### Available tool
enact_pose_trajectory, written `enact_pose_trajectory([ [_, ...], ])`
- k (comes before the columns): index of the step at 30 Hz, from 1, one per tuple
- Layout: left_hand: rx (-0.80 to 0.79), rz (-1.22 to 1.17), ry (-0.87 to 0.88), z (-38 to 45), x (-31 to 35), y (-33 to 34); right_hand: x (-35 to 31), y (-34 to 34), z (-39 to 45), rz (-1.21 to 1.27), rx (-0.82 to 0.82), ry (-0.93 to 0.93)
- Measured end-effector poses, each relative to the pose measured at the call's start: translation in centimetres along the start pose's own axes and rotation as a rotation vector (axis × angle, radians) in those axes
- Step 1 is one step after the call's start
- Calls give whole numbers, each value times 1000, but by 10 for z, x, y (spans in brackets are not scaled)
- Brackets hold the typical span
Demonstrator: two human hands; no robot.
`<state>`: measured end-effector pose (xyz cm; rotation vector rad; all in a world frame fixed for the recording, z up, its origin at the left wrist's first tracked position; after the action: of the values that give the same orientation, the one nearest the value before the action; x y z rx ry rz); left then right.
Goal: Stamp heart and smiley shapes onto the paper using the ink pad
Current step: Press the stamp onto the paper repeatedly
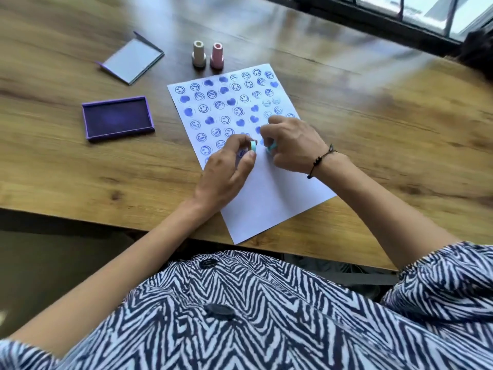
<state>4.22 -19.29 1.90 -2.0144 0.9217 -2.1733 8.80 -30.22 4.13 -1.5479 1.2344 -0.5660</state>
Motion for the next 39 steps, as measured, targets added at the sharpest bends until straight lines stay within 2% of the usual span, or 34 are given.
enact_pose_trajectory([
  [3, -8, 17, 15, -1, 2, 0, 20, -18, -7, 265, -4, 20],
  [5, 8, 28, 25, -1, 2, -1, 40, -35, -21, 519, 97, 71],
  [7, 21, 38, 31, -1, 2, -1, 57, -48, -37, 664, 193, 90],
  [16, 63, -11, 51, -4, 4, -4, 66, -31, -59, 870, 269, 94],
  [21, 141, -42, 75, -8, 6, -11, 60, -24, -59, 991, 302, 72],
  [24, 186, -115, 112, -10, 7, -15, 52, -20, -56, 1188, 321, 24],
  [27, 127, -294, 72, -8, 2, -11, 33, -11, -53, 1347, 283, -37],
  [31, 41, -551, 55, -5, 6, -9, 5, -8, -49, 1318, 283, -98],
  [39, 63, -607, 47, -9, 11, -16, -15, -16, -50, 1133, 347, -110],
])
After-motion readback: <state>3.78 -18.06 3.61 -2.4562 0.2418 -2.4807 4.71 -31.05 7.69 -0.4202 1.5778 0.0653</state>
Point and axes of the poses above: each hand's wrist, its own z-axis towards the middle knuckle, its own y-axis out of the palm, x = y × z, the point moved 7 cm from there along z, towards the middle knuckle, and after that the axes turned 14 degrees about -x, right-handed, at the moved point
